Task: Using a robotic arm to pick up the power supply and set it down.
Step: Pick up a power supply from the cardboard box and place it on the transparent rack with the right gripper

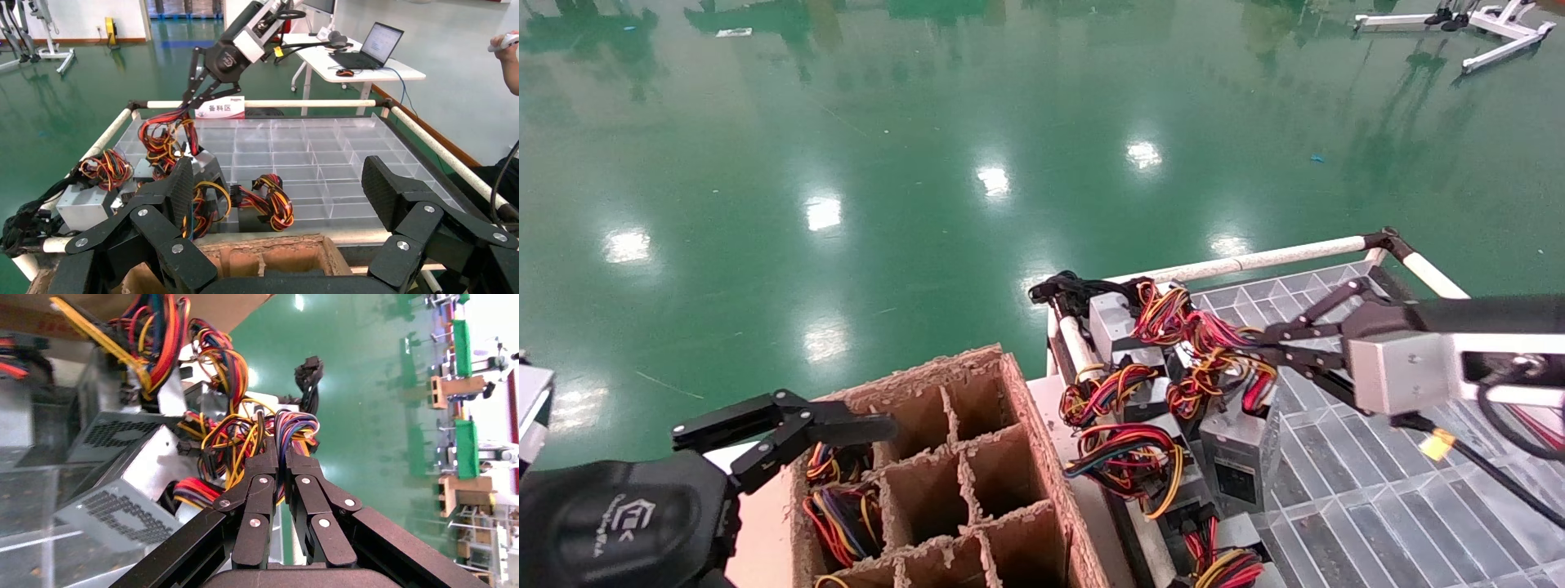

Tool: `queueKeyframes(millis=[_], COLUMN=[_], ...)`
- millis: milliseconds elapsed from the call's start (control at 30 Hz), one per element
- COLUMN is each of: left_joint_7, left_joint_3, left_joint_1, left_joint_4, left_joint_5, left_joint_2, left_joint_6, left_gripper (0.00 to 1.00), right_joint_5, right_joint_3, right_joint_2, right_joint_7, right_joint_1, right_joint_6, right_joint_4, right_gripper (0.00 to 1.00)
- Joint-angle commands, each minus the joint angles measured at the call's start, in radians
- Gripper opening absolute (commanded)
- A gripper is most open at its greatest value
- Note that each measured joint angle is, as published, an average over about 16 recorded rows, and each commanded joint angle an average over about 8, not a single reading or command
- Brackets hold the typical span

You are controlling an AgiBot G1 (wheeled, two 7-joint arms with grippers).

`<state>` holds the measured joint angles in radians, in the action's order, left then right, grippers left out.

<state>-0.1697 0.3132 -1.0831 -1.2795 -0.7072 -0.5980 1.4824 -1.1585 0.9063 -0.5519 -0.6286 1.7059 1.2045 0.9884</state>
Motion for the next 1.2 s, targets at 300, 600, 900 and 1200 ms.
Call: queueKeyframes(millis=[300,600,900,1200], left_joint_7=[0.000,0.000,0.001,0.001], left_joint_3=[0.000,0.001,0.001,0.001], left_joint_1=[0.000,0.000,0.000,0.000], left_joint_4=[0.000,0.000,0.000,0.000], left_joint_5=[0.000,0.000,0.001,0.001], left_joint_2=[0.000,0.000,0.000,0.001], left_joint_6=[0.000,0.000,0.000,-0.001], left_gripper=[1.00,1.00,1.00,1.00], right_joint_5=[-0.019,-0.010,-0.007,0.012], right_joint_3=[0.007,0.009,0.009,0.009], right_joint_2=[0.118,0.190,0.221,0.252], right_joint_7=[0.076,0.113,0.107,0.064], right_joint_1=[-0.023,-0.049,-0.057,-0.066], right_joint_6=[-0.005,-0.014,-0.004,0.033], right_joint_4=[0.128,0.261,0.332,0.353], right_gripper=[0.00,0.00,0.00,0.00])
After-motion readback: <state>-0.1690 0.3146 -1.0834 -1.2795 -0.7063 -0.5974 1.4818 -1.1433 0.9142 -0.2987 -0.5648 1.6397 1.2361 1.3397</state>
